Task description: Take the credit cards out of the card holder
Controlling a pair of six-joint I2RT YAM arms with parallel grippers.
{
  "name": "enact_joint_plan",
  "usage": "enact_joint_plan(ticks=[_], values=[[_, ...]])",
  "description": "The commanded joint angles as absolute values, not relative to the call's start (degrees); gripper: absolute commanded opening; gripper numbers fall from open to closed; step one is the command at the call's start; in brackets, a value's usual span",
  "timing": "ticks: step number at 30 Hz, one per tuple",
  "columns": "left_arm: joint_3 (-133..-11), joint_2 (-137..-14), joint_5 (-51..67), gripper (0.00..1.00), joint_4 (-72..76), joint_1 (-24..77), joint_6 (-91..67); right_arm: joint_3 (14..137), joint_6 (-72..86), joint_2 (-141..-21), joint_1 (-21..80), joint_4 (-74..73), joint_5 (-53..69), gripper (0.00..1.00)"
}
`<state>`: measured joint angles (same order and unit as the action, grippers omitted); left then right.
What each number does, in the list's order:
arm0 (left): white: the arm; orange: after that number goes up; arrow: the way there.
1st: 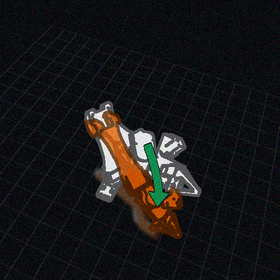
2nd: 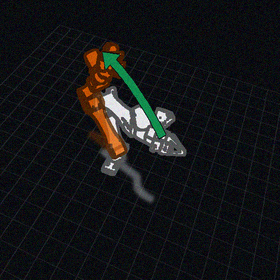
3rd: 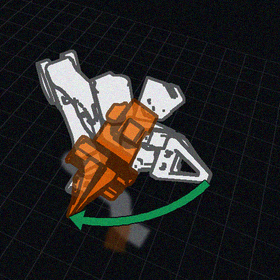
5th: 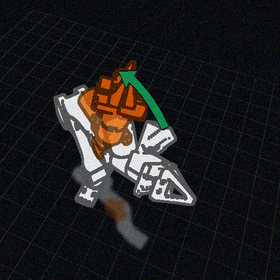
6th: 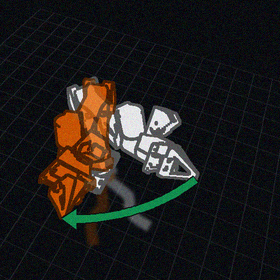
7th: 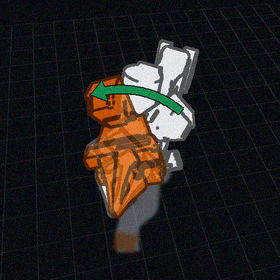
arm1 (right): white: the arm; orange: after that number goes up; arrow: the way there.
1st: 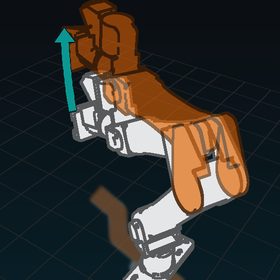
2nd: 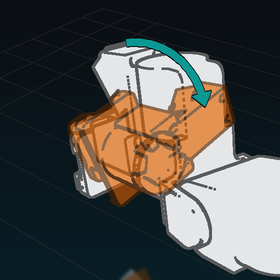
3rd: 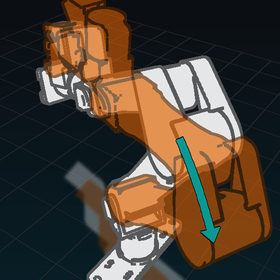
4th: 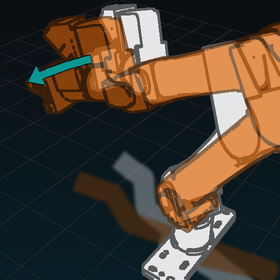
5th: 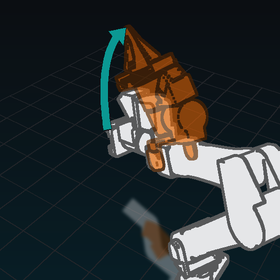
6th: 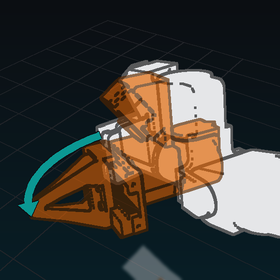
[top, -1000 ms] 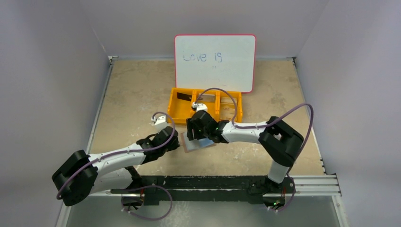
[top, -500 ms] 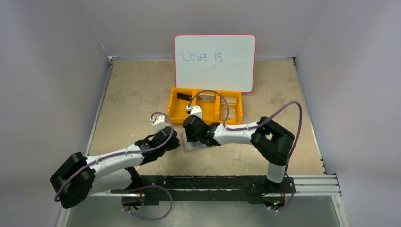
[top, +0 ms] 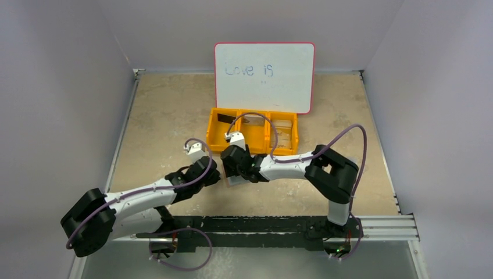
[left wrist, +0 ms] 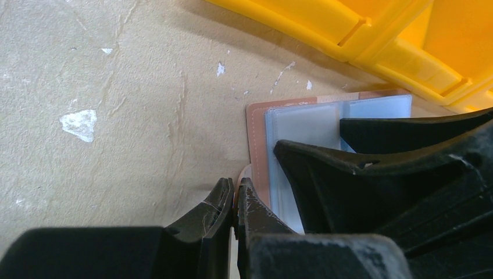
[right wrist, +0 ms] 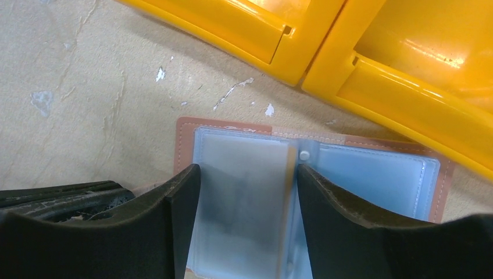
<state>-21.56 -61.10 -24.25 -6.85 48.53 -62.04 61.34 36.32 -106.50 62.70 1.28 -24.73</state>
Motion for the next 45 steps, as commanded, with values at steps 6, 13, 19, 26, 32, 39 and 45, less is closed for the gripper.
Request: enact_joint_plan(ticks=[6,13,19,26,32,39,45], values=[[-20.3,-59.8,-25.9,0.0,-4.4,48.6,-63.5,58.5,36.4,-108.6,63.2,-2.3,-23.2,0.59],[-20.3,-60.0,-25.9,0.0,-4.5,48.7,-63.5,59.5,37.3,-108.5,63.2,-4.3,-24.8,0.44],[-20.5,-60.1,-26.2,0.0,-5.0,48.6,-63.3,57.9,38.0,-104.0,62.6,-3.0,-26.4,0.41],[-20.8,-59.5,-26.8,0.0,-6.3,48.7,-63.2,56.6,37.7,-103.3,60.5,-4.5,-28.5,0.4],[-20.8,-59.2,-27.2,0.0,-6.9,48.7,-63.2,54.7,36.7,-100.2,59.4,-5.6,-31.6,0.42],[-21.5,-59.7,-27.0,0.0,-7.2,48.7,-62.4,53.4,35.4,-99.1,58.2,-6.9,-32.8,0.45],[-21.8,-59.7,-26.9,0.0,-7.4,48.7,-62.2,50.7,36.6,-94.9,56.6,-7.7,-32.5,0.49]])
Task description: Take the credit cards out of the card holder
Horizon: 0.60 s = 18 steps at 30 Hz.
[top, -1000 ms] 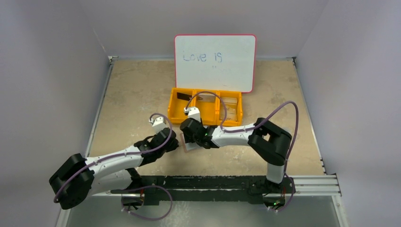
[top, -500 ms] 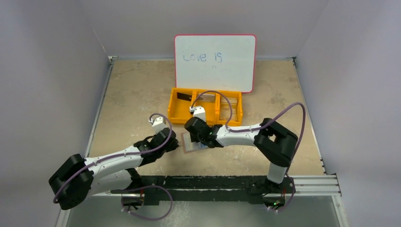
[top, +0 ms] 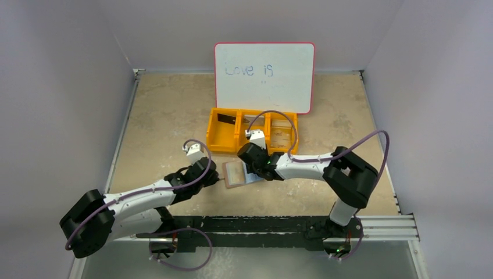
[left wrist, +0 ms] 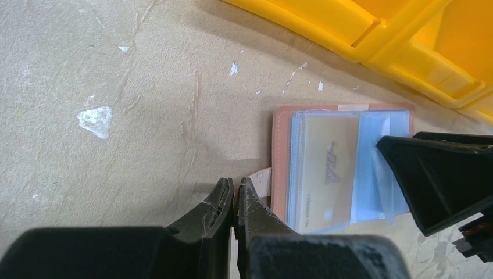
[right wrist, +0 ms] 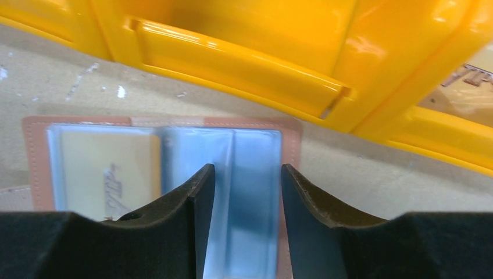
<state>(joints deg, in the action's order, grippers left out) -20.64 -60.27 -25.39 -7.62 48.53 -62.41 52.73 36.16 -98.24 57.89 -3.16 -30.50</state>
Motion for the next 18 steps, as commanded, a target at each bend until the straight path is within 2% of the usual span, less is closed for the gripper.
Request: enact_joint_plan(ticks=[1,7,13,18], values=[[-22.0,-59.7,-27.0,0.0,-7.5,48.7,-62.0,50.3,36.4,-94.1,56.4,-7.6,-32.1,0.49],[-22.5,-59.3,-27.3,0.0,-8.7,48.7,-61.9,46.3,37.9,-90.1,53.8,-9.7,-31.4,0.5],[-22.9,-59.0,-27.3,0.0,-8.9,48.7,-61.7,45.0,37.4,-81.1,52.6,-10.2,-29.9,0.51],[-23.4,-60.0,-26.8,0.0,-7.9,48.7,-61.2,46.9,31.8,-76.0,52.8,-1.9,-18.9,0.52]])
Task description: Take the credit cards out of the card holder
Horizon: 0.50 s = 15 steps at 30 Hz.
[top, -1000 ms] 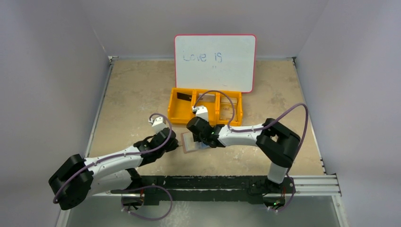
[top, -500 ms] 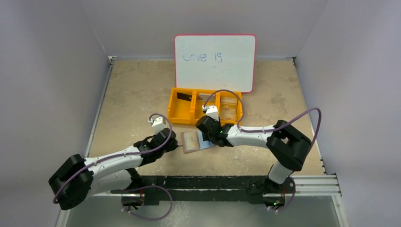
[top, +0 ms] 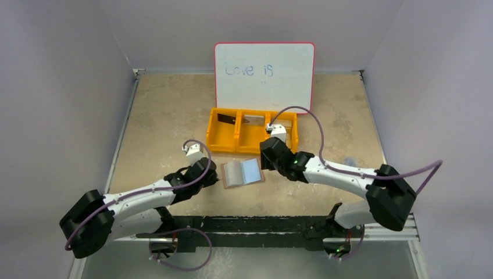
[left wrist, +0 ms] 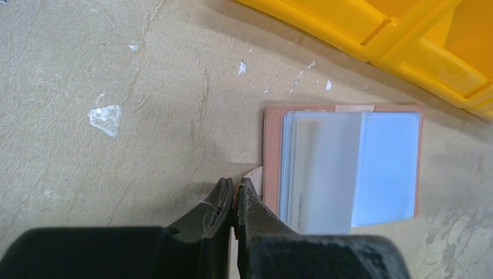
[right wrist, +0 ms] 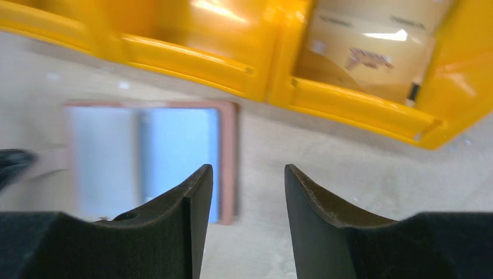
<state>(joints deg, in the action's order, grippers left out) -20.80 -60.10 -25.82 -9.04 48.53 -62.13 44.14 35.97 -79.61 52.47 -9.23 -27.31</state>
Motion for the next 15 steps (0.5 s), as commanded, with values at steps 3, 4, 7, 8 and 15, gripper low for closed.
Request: enact_joint_plan(ticks=[3,4,7,8,15], values=[[-23.5,-60.5,-26.8,0.0,-7.5,48.7,-61.2,47.5,30.6,-77.4,54.7,4.5,-13.1,0.54],[-23.5,-60.5,-26.7,0.0,-7.3,48.6,-61.2,48.2,30.4,-78.7,55.7,5.7,-12.6,0.56],[-23.4,-60.3,-26.8,0.0,-7.5,48.7,-61.4,51.4,29.7,-84.4,58.4,6.9,-12.5,0.59],[-23.3,-60.2,-26.7,0.0,-7.6,48.7,-61.4,52.7,29.6,-86.8,58.8,6.8,-12.3,0.59],[-23.3,-59.8,-26.6,0.0,-7.8,48.7,-61.5,59.6,28.6,-99.9,62.0,4.2,-18.2,0.67]])
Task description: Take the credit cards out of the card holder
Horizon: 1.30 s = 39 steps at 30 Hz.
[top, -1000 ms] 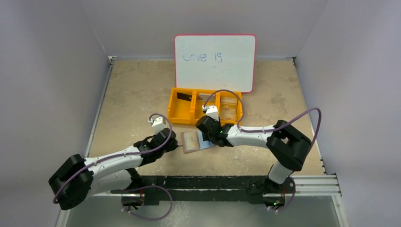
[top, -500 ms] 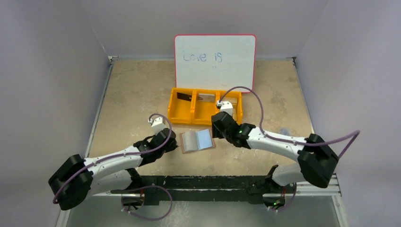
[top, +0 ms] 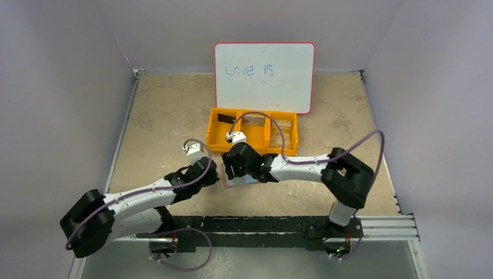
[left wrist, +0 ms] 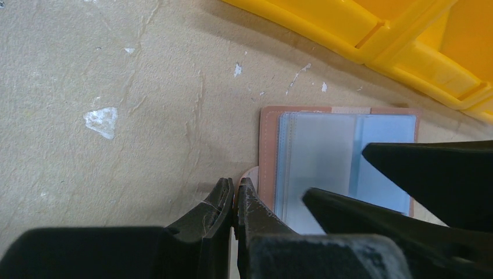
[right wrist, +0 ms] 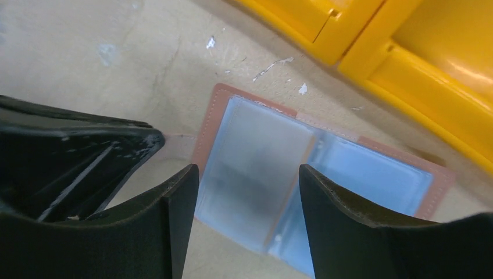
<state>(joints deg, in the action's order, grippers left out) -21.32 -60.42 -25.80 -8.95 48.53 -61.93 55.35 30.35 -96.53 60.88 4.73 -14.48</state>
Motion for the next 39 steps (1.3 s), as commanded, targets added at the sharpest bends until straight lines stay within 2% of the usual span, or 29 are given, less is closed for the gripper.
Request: enact_joint_plan(ticks=[1,6,11,15,19,24,30,39], values=[[-23.3,-59.6,-26.6,0.0,-7.7,48.7,-61.5,60.6,28.7,-101.4,62.0,3.2,-19.3,0.68],[-23.1,-58.8,-27.0,0.0,-8.1,48.7,-61.8,62.2,30.0,-105.7,62.4,-0.1,-23.2,0.68],[-22.3,-58.0,-27.2,0.0,-8.1,48.7,-62.2,60.2,32.9,-106.5,62.6,-1.7,-27.4,0.47],[-22.3,-58.0,-27.2,0.0,-8.3,48.7,-62.1,60.3,34.1,-107.5,62.6,-3.7,-28.8,0.4],[-22.3,-58.0,-27.3,0.0,-8.6,48.7,-62.1,59.9,35.7,-104.4,62.5,-5.7,-30.1,0.41],[-22.2,-57.7,-27.5,0.0,-9.0,48.7,-62.0,58.4,36.1,-99.7,61.3,-7.7,-33.6,0.47],[-22.4,-57.6,-27.2,0.0,-9.0,48.7,-61.9,58.5,36.1,-103.1,60.6,-11.6,-36.3,0.49],[-22.7,-57.4,-27.5,0.0,-9.6,48.7,-61.6,57.7,38.4,-99.4,59.0,-13.3,-36.8,0.52]])
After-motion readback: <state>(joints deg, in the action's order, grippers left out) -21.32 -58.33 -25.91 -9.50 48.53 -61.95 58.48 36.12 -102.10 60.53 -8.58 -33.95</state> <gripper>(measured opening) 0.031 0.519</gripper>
